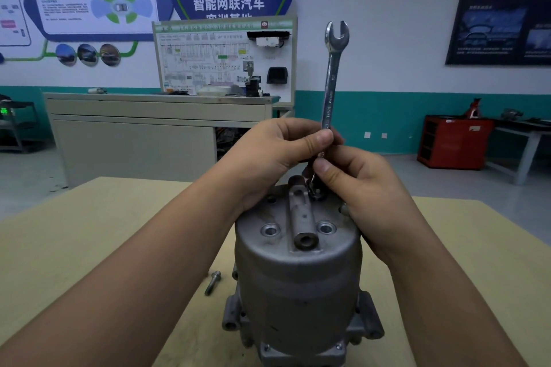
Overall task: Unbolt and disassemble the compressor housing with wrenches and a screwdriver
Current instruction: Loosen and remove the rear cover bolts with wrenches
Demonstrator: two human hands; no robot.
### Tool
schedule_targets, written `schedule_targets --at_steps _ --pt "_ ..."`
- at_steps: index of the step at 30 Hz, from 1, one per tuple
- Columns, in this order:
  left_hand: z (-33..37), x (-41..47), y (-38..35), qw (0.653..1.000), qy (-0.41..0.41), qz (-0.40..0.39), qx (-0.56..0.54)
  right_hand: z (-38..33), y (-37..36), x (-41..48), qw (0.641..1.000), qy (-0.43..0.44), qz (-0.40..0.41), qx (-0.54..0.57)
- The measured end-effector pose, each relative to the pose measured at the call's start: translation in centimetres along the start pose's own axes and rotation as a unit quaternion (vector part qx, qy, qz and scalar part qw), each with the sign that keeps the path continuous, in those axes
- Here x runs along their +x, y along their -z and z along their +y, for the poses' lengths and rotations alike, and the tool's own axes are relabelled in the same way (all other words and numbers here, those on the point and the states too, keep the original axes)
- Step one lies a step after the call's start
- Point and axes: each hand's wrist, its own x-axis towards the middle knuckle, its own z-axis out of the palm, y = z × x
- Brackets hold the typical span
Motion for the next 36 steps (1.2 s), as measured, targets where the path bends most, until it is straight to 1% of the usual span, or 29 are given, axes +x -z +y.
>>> schedule_targets --at_steps 3,5,8,11,15,19,31,36 --pt "0.0 0.1 0.1 1.0 0.003 0.005 0.008 -0.4 0.0 -0.1 0.999 -0.006 0.01 -0.05" --pt "0.0 0.1 0.2 1.0 0.007 0.004 0.018 -0.7 0.0 -0.2 0.992 0.01 0.021 -0.126" --pt "0.1 0.1 0.3 1.0 0.012 0.006 0.023 -1.3 -0.3 -0.4 0.957 0.037 0.053 -0.281" --pt "0.2 0.0 0.1 0.999 0.011 0.015 0.046 -1.8 -0.7 -0.5 0.929 0.051 0.086 -0.356" --pt "0.4 -0.2 -0.2 0.998 0.013 0.017 0.057 -1.7 -0.9 -0.6 0.924 0.051 0.114 -0.362" --pt "0.4 -0.3 -0.2 0.998 0.018 0.024 0.058 -1.8 -1.1 -0.7 0.927 0.042 0.117 -0.355" --pt "0.1 -0.3 0.2 0.998 0.034 0.028 0.041 -1.9 -1.4 -0.9 0.918 0.015 0.132 -0.375" --pt "-0.1 -0.2 0.2 0.998 0.035 0.03 0.04 -2.1 -1.7 -1.0 0.9 0.008 0.156 -0.408"
